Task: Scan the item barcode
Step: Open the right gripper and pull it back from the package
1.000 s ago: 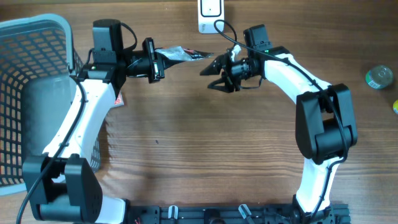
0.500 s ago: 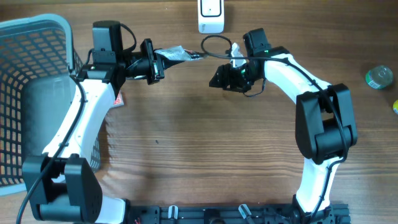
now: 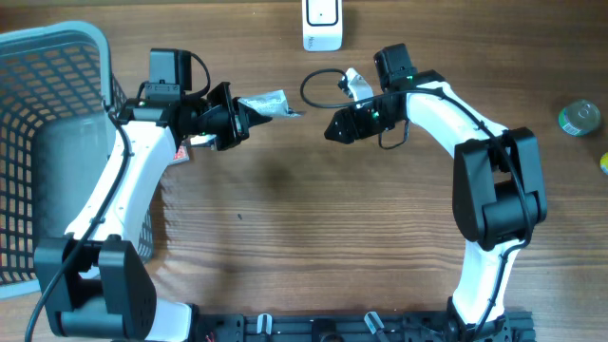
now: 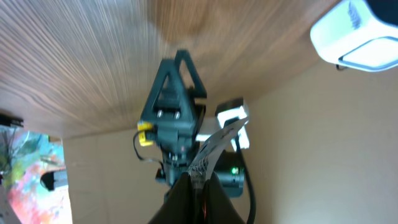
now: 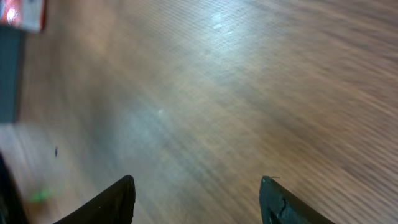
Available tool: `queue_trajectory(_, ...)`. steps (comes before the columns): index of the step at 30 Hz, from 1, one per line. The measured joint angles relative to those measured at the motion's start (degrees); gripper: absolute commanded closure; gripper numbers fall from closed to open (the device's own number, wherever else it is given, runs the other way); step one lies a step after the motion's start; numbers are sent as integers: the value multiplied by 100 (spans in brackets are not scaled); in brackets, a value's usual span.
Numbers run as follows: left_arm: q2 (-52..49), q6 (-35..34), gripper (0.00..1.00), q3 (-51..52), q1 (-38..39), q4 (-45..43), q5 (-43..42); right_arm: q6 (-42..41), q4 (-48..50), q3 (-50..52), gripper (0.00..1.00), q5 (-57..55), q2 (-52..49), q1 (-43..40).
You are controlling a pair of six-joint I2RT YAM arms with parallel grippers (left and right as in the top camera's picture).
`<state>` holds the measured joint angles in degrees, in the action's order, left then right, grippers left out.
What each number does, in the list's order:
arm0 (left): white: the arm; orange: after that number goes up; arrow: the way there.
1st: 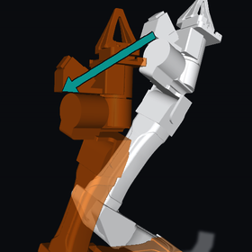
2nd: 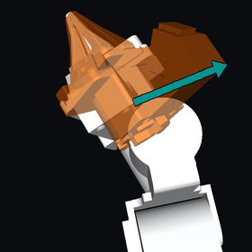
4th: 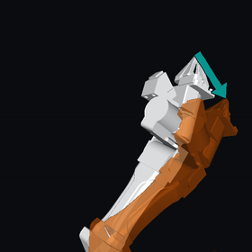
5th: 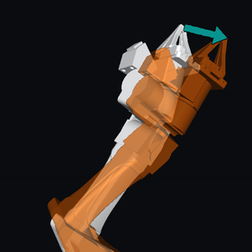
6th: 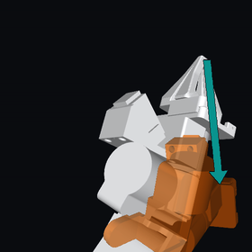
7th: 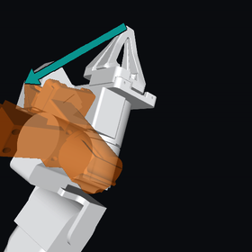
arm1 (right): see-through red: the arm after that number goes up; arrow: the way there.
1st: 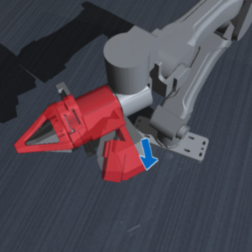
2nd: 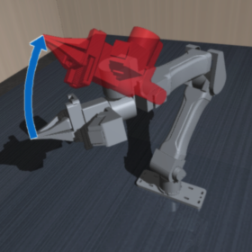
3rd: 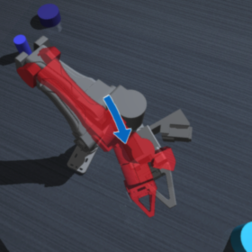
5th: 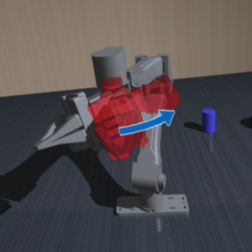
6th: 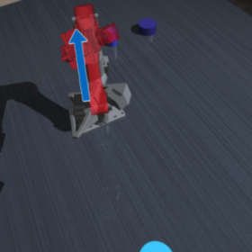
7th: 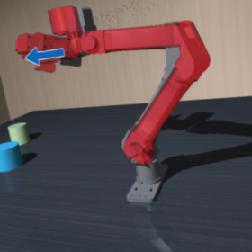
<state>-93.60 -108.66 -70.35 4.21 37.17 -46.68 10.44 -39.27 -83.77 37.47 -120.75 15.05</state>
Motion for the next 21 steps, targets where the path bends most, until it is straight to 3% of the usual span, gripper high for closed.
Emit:
queue_trajectory(9, 0, 85, 96, 0, 0, 42, 435, 1443, -938, -133, 21, 1449, 0, 0)
queue_trajectory(16, 0, 87, 96, 0, 0, 76, 501, 1502, -1193, -745, 12, 2035, 13, -105)
queue_trajectory(21, 0, 87, 96, 0, 0, 83, 509, 1517, -1191, -1056, 13, 2138, 356, -243)
